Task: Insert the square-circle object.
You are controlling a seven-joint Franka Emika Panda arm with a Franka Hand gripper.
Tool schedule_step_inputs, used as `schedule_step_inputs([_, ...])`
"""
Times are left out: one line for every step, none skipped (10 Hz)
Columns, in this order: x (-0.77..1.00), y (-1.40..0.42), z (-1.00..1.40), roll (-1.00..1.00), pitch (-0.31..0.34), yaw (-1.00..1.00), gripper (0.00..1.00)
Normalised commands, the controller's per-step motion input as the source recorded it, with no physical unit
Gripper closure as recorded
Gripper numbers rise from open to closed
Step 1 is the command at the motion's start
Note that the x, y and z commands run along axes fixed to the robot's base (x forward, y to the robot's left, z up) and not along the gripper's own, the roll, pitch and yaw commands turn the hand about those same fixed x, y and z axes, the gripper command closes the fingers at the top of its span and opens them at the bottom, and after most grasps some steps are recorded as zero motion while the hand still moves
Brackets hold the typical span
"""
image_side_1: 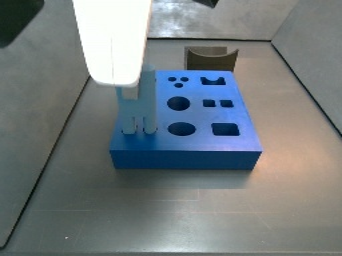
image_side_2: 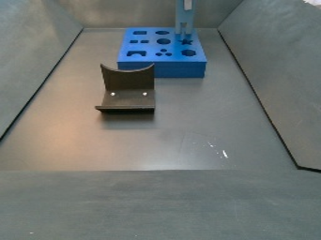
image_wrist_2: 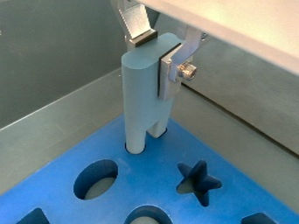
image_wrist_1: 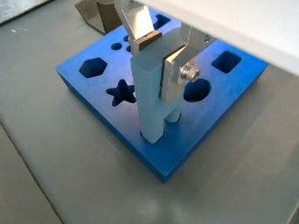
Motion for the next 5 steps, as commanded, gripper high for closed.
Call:
schedule_step_inputs([0.00, 0.00, -0.28, -0.12, -0.009, -0.07, 1.00])
schedule_step_inputs([0.00, 0.00, -0.25, -0.15, -0.059, -0.08, 1.00])
schedule_step_inputs([0.00, 0.00, -0.24, -0.19, -0.059, 0.00, 1.00])
schedule_step_inputs([0.00, 0.01, -0.08, -0.12, -0.014, 0.00, 1.00])
schedule_step_inputs([0.00, 0.00, 0.00, 0.00, 0.000, 0.00, 1.00])
